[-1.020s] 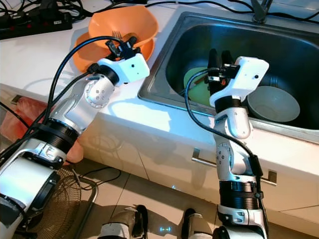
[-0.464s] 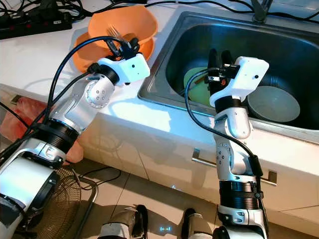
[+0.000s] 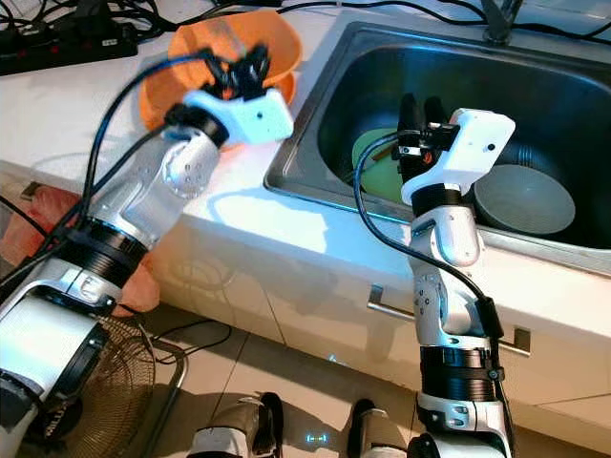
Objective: Kitchen organization
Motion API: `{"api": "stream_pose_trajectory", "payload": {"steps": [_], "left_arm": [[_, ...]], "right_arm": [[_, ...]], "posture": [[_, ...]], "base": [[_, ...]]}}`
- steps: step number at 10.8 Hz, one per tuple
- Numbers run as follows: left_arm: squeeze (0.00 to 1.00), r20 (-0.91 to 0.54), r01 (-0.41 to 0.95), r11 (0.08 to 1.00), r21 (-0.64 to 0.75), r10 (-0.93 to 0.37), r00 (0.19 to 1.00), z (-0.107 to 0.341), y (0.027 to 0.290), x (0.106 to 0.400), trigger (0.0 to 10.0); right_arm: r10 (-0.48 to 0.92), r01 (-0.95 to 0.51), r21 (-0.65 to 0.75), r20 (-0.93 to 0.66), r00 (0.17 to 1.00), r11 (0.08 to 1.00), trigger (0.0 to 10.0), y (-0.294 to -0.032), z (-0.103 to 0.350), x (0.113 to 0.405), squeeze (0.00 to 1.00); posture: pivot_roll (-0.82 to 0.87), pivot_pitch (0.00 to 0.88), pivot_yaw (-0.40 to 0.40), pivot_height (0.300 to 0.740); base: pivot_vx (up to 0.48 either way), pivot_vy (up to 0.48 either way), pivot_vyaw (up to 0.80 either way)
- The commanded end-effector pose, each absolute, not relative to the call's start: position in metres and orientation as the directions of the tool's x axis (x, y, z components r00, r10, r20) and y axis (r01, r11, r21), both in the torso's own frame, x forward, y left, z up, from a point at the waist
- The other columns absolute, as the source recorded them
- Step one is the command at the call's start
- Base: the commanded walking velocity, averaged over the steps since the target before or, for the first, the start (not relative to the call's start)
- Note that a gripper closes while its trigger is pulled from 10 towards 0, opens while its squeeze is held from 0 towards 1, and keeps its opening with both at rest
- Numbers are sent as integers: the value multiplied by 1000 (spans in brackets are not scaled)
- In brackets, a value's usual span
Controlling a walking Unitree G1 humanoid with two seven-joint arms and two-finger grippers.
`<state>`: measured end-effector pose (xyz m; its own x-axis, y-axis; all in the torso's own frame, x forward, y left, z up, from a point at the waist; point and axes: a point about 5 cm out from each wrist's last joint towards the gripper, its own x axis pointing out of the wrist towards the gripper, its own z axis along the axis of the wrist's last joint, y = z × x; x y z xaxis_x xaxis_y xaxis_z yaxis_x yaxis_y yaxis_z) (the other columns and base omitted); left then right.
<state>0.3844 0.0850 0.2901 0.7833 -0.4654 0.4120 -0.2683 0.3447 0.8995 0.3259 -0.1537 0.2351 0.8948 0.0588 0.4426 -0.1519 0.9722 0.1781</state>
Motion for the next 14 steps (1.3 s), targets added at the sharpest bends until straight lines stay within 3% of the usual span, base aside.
{"api": "stream_pose_trajectory", "payload": {"steps": [1,2,3,4,5,6,7,9,12,14], "left_arm": [[0,514,-354,386,852,-483,709,312,80,375,10000],[0,588,-389,455,801,-480,650,324,77,367,10000],[0,663,-356,590,724,-454,596,336,74,358,10000],[0,739,-227,769,597,-418,528,350,70,346,10000],[0,740,-54,862,503,-398,542,351,65,343,10000],[0,711,144,896,419,-423,562,346,56,341,10000],[0,688,417,887,199,-430,586,340,47,336,10000],[0,668,576,817,33,-447,595,333,39,337,10000],[0,645,683,665,-303,-385,660,320,55,340,10000],[0,618,673,563,-480,-328,715,305,65,345,10000]], "right_arm": [[50,-147,187,443,895,971,10000,-155,234,326,0],[50,-147,188,443,895,971,10000,-155,234,326,0],[50,-148,189,443,895,971,10000,-154,234,326,0],[50,-148,190,442,895,971,10000,-154,234,326,0],[49,-147,191,441,896,971,10000,-155,233,326,0],[49,-147,191,439,897,971,10000,-154,233,326,0],[47,-144,191,439,897,971,10000,-155,233,326,0],[45,-143,191,439,897,971,10000,-155,233,326,0],[44,-142,193,439,897,971,10000,-155,233,326,0],[42,-145,205,438,898,968,10000,-155,232,326,0]], "posture": [[91,192,56,740],[92,191,56,740],[93,190,55,740],[93,191,54,740],[93,192,54,740],[93,195,53,740],[93,197,53,740],[92,199,52,740],[90,199,50,740],[83,201,49,740]], "base": [[0,0,0],[0,0,0],[0,0,0],[0,0,0],[0,0,0],[0,0,0],[0,0,0],[0,0,0],[0,0,0],[0,0,0]]}}
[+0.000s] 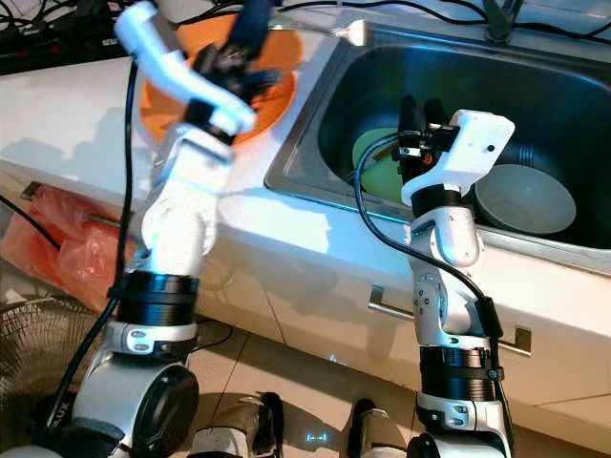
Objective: Kitchen organization
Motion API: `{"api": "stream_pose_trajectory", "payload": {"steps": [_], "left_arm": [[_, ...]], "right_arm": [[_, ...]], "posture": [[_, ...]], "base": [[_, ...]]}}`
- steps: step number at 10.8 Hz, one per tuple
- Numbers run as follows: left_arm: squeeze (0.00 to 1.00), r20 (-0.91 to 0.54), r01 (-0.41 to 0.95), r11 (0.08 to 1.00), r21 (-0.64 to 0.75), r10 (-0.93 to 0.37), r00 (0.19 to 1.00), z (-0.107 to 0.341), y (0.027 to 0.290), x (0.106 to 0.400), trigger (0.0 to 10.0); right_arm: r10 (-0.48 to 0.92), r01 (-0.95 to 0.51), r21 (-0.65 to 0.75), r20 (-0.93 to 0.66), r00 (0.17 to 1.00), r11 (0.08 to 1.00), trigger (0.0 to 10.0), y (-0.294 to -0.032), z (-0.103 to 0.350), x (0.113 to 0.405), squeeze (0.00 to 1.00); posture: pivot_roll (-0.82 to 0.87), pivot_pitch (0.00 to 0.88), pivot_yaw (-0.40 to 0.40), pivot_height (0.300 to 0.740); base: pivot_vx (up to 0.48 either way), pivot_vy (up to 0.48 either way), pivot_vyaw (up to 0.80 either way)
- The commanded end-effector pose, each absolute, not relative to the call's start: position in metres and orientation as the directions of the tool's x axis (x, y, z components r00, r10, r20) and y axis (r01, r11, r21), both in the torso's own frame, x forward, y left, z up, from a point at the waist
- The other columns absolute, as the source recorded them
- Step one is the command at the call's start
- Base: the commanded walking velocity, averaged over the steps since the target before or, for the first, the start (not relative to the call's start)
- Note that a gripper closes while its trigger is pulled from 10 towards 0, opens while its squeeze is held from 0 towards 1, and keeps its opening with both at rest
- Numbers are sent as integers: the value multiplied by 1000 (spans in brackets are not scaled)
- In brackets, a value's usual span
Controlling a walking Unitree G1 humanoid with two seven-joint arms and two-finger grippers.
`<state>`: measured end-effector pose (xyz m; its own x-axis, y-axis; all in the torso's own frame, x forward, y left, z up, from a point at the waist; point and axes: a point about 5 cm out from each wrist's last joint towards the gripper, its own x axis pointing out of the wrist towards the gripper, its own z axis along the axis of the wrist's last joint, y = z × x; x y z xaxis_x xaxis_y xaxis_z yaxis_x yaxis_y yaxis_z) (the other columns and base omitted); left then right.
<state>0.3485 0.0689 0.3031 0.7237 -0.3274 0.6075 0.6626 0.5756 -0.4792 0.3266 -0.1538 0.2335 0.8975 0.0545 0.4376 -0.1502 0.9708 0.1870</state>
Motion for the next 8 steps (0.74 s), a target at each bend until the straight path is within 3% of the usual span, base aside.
{"api": "stream_pose_trajectory", "payload": {"steps": [1,3,6,8], "left_arm": [[0,614,669,535,-515,-314,724,302,68,345,10000],[0,599,657,286,-697,-271,753,291,73,346,10000],[0,556,626,250,-739,-300,776,273,70,347,10000],[0,557,621,154,-768,-319,767,266,66,344,10000]], "right_arm": [[41,-146,209,437,899,967,10000,-155,232,326,0],[40,-148,217,435,900,965,10000,-156,233,326,0],[42,-151,218,436,899,964,10000,-156,233,325,0],[49,-168,242,431,901,956,10000,-153,233,326,0]], "posture": [[81,201,48,740],[81,201,45,740],[75,203,43,740],[77,201,44,740]], "base": [[0,0,0],[0,0,0],[0,0,0],[0,0,0]]}}
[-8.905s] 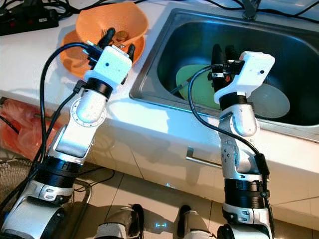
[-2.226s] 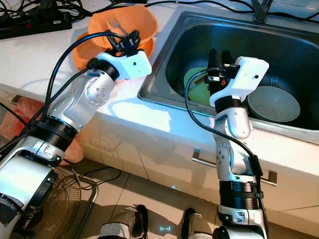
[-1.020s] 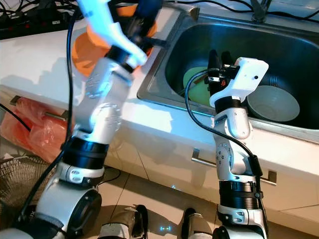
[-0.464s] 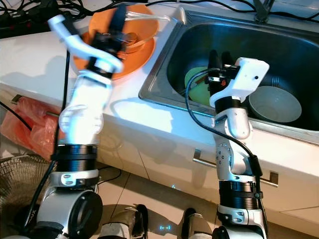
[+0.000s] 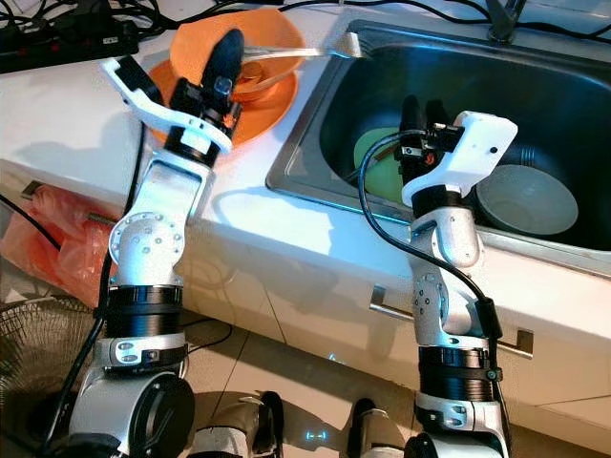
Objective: Kitchen organization
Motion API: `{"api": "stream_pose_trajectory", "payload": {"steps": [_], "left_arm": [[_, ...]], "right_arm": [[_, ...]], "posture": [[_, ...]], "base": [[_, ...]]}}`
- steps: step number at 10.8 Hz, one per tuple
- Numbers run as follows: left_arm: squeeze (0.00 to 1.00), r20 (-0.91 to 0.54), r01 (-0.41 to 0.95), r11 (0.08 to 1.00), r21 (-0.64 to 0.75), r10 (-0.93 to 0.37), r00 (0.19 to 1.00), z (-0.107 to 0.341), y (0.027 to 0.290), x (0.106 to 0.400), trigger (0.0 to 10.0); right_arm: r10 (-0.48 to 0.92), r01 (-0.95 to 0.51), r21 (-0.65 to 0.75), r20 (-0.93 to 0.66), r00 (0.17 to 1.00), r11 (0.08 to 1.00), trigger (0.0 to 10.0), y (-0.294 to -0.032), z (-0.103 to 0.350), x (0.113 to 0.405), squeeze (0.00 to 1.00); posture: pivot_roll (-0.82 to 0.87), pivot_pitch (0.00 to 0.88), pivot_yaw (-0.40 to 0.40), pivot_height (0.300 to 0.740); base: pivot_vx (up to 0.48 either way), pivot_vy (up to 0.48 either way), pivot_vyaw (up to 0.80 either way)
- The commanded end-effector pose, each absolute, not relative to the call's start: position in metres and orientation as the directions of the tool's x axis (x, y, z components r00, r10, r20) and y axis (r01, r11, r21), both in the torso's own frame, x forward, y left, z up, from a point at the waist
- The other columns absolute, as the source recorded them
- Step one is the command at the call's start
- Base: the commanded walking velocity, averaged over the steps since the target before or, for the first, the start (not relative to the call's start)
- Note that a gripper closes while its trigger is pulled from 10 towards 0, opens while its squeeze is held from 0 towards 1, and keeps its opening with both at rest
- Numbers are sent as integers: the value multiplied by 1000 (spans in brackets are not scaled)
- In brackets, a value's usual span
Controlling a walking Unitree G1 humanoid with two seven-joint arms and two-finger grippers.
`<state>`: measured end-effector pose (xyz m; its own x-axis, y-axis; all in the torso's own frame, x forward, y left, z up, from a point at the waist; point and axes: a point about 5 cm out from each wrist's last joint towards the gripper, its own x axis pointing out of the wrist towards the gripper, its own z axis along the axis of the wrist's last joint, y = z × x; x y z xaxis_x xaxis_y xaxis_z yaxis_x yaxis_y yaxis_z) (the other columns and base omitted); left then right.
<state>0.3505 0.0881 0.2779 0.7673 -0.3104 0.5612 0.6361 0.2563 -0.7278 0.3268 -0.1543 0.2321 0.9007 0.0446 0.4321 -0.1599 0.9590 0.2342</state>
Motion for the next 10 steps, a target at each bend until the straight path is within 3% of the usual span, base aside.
{"api": "stream_pose_trajectory", "payload": {"steps": [1,2,3,8,10], "left_arm": [[0,552,613,125,-780,-321,769,262,66,343,10000],[0,539,588,91,-804,-308,784,254,67,342,10000],[0,530,579,94,-810,-306,791,250,67,342,10000],[0,519,570,90,-817,-320,793,245,67,340,10000],[0,513,564,77,-822,-327,793,242,63,339,10000]], "right_arm": [[47,-171,256,427,903,952,10000,-153,232,326,0],[45,-176,276,423,905,945,10000,-152,231,327,0],[40,-181,302,420,907,936,10000,-153,231,327,1000],[-9,-203,516,379,925,832,10000,-154,226,329,1000],[-38,-222,703,334,942,675,10000,-155,221,330,1000]], "posture": [[77,199,46,740],[73,195,46,740],[72,192,48,740],[68,175,51,740],[67,160,52,740]], "base": [[0,0,0],[0,0,0],[0,0,0],[0,0,0],[0,0,0]]}}
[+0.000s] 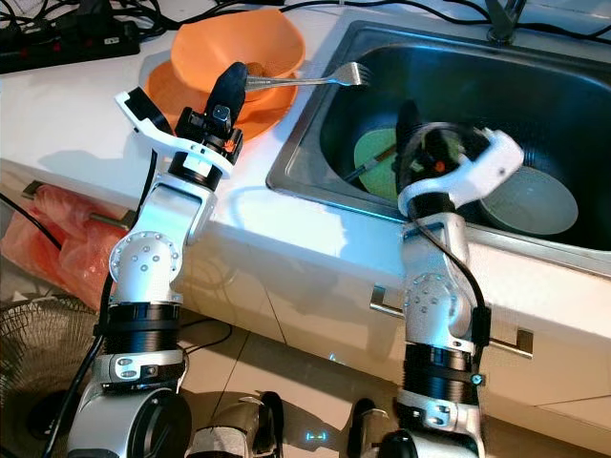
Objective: Kitchen organization
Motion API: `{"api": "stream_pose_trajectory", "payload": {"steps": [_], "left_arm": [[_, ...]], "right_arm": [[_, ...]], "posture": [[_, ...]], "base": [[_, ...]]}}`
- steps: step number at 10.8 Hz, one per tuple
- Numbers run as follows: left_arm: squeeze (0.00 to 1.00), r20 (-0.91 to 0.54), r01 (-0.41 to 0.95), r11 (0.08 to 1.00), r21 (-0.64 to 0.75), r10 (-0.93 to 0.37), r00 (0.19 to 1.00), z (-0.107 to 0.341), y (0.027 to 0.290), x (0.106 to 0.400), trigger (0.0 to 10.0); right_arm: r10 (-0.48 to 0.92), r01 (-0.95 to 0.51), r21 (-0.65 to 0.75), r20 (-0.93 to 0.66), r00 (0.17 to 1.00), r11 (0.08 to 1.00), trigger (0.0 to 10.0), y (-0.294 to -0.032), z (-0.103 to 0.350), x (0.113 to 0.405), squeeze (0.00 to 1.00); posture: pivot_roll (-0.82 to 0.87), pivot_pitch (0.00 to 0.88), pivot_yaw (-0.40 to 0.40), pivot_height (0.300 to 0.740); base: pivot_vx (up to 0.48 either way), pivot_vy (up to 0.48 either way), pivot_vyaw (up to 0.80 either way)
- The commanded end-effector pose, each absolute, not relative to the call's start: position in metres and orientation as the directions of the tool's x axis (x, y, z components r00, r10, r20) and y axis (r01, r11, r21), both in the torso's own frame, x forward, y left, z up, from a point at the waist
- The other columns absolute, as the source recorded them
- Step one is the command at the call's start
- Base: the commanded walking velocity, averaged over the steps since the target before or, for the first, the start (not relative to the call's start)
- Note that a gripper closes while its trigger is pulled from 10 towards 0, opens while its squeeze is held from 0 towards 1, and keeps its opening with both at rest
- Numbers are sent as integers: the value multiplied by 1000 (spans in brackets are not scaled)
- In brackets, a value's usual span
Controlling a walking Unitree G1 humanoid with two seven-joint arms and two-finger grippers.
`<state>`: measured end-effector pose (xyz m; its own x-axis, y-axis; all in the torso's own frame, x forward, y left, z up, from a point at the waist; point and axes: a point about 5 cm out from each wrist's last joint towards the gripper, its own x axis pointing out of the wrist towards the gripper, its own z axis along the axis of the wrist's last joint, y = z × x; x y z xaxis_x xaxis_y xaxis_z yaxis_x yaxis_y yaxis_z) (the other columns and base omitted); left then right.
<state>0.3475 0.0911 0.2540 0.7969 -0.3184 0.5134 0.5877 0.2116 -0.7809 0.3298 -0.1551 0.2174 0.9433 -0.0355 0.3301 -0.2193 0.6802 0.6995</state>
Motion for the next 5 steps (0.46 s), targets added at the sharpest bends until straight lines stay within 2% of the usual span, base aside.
{"api": "stream_pose_trajectory", "payload": {"steps": [1,3,4,5], "left_arm": [[0,510,561,75,-825,-330,794,240,62,339,10000],[0,492,549,85,-831,-344,799,234,60,340,10000],[0,491,548,81,-832,-350,798,233,58,339,10000],[0,498,548,45,-835,-359,789,231,55,339,10000]], "right_arm": [[-38,-222,718,327,944,659,10000,-156,220,330,1000],[-17,-237,720,326,945,652,10000,-153,221,331,1000],[-13,-241,728,325,946,641,10000,-153,222,331,0],[-10,-245,747,320,947,618,10000,-153,222,331,0]], "posture": [[65,156,52,740],[67,166,50,740],[67,172,50,740],[66,182,46,740]], "base": [[0,0,0],[0,0,0],[0,0,0],[0,0,0]]}}
